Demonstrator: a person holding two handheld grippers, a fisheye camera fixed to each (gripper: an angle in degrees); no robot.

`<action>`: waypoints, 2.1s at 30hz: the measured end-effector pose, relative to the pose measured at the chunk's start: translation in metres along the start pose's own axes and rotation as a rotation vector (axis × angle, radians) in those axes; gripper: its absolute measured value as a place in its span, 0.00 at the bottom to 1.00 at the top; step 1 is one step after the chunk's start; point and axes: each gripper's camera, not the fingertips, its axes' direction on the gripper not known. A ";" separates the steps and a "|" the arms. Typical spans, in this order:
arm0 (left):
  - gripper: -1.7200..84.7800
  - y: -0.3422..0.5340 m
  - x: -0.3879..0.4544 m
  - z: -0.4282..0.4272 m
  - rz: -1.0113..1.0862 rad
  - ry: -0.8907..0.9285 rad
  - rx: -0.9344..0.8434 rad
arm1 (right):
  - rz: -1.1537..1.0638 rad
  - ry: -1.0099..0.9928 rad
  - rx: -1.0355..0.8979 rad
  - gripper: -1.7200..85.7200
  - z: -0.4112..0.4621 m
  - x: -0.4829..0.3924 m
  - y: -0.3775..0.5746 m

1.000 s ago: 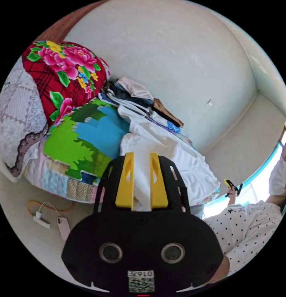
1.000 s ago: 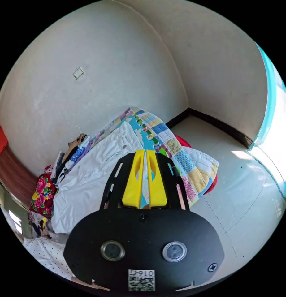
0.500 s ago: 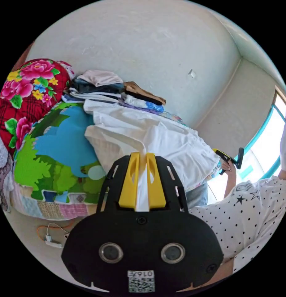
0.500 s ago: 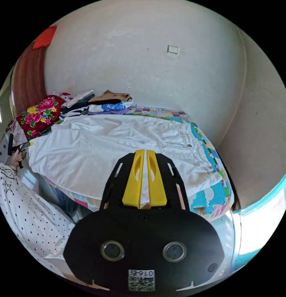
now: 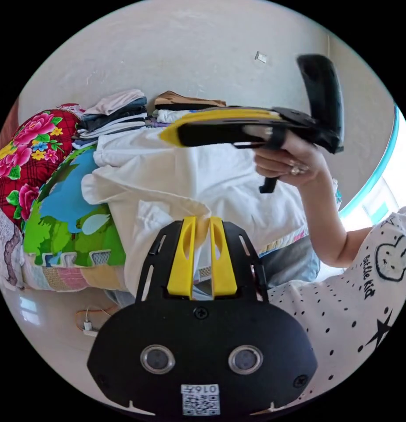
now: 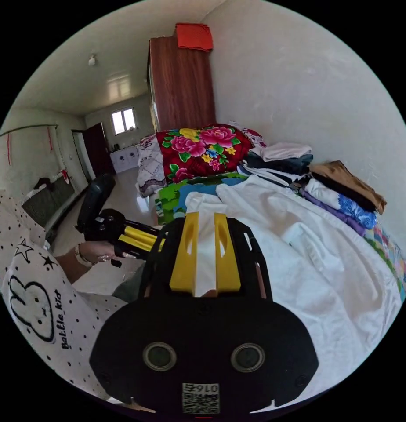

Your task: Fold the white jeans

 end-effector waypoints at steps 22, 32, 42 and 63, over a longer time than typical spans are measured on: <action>0.12 0.084 0.034 -0.102 -0.117 -0.166 0.064 | 0.045 0.147 -0.358 0.09 0.134 0.051 -0.180; 0.11 0.095 -0.011 -0.048 -0.137 -0.096 0.049 | 0.074 0.153 -0.342 0.09 0.125 0.085 -0.185; 0.04 0.187 0.012 -0.117 -0.117 -0.100 0.270 | 0.156 0.088 -0.177 0.07 0.101 0.137 -0.205; 0.02 0.311 0.058 -0.038 -0.308 -0.104 0.219 | -0.270 -0.040 -0.728 0.12 0.327 0.179 -0.363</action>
